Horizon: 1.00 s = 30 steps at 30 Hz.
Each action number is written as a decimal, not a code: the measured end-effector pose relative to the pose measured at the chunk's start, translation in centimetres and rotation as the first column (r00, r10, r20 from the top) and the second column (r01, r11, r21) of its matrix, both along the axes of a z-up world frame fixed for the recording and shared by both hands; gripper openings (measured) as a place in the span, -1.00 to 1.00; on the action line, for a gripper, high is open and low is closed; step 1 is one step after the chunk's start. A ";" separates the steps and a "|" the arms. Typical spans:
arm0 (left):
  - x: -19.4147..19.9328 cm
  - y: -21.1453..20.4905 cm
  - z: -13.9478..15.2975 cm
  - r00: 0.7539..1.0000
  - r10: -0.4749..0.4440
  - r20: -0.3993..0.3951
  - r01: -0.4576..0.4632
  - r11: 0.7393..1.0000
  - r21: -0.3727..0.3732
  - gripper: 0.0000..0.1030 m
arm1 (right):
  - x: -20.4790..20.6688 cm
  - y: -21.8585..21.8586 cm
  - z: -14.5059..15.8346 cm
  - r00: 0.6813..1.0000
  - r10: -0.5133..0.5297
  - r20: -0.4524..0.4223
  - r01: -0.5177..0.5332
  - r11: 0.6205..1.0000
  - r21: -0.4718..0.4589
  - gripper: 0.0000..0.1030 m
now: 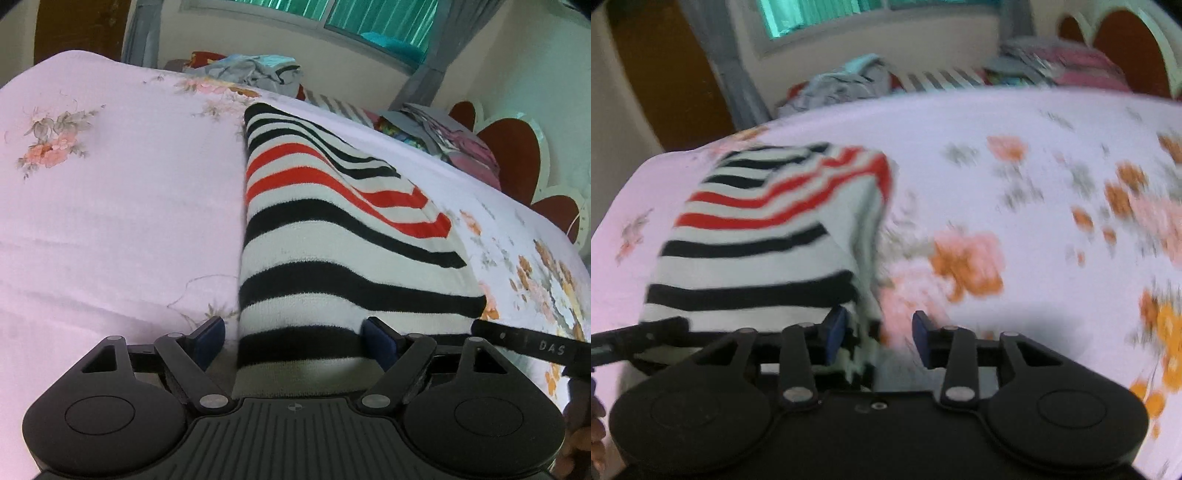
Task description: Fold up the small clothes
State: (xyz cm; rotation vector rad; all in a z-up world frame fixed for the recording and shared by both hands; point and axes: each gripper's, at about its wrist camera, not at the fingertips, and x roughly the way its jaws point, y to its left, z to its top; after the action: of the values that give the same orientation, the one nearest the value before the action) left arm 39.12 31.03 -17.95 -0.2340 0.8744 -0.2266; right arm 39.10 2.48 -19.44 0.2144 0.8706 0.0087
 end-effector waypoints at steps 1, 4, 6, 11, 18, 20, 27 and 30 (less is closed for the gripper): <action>0.0 -0.1 0.1 1.000 -0.004 0.001 0.004 1.000 0.004 0.58 | 0.0 0.0 -0.2 1.000 -0.006 -0.002 0.006 1.000 -0.003 -0.18; 0.1 -0.2 0.4 1.000 -0.013 -0.002 0.013 1.000 0.014 0.59 | -0.4 0.5 -0.6 1.000 0.006 -0.002 -0.006 0.998 -0.055 -0.17; 0.2 -0.2 0.4 1.000 -0.020 -0.008 0.020 1.000 0.012 0.59 | -0.5 0.6 -0.6 1.000 0.000 -0.003 -0.001 0.998 -0.061 -0.17; 0.4 -0.3 0.4 0.999 -0.012 -0.029 0.013 1.000 0.027 0.88 | -0.8 1.6 -0.6 1.000 0.000 0.006 0.001 0.993 -0.115 -0.16; 0.7 -1.1 0.3 0.997 0.001 -0.081 0.004 0.998 0.063 1.00 | -0.5 2.2 -0.6 1.000 0.000 -0.005 -0.001 0.988 -0.151 -0.16; 0.9 -1.3 0.1 0.994 0.027 -0.109 -0.018 0.996 0.087 1.00 | -0.4 2.2 -0.5 1.000 0.003 -0.010 -0.004 0.988 -0.152 -0.15; -0.2 -2.8 1.3 0.992 0.091 -0.091 -0.070 0.976 0.208 1.00 | -0.2 2.2 -0.3 1.000 0.026 -0.017 -0.029 0.986 -0.165 -0.10; -1.5 -3.3 2.5 0.991 0.110 -0.082 -0.086 0.965 0.247 1.00 | -0.6 2.2 0.9 0.999 0.045 -0.002 -0.045 0.984 -0.175 -0.07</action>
State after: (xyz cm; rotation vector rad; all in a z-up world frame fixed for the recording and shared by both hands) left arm 37.60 27.69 -15.42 -0.0592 0.9732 -0.0146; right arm 38.46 4.66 -18.51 0.0298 0.8690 -0.0256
